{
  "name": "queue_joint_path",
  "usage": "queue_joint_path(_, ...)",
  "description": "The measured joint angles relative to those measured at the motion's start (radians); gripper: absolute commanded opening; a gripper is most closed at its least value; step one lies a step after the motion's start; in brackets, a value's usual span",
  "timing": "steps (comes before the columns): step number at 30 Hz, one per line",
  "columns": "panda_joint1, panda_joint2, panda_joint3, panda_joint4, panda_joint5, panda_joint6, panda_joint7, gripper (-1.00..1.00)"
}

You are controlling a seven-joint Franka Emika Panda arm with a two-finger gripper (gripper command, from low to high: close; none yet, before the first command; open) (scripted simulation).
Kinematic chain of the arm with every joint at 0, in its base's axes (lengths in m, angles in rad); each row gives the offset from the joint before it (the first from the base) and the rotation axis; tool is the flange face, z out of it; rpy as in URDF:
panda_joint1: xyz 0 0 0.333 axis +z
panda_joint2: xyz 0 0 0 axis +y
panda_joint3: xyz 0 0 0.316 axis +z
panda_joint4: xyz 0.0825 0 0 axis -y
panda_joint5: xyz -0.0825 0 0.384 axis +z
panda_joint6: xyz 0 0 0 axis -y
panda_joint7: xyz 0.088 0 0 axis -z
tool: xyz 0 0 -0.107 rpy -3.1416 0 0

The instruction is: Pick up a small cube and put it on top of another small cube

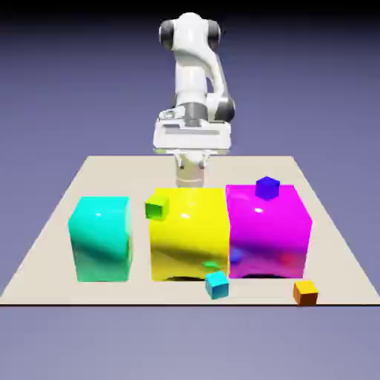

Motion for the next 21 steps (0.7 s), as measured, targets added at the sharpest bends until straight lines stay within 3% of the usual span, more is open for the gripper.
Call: queue_joint_path(21,-0.025,0.761,0.153,0.632,-0.139,-0.740,0.018,0.00)
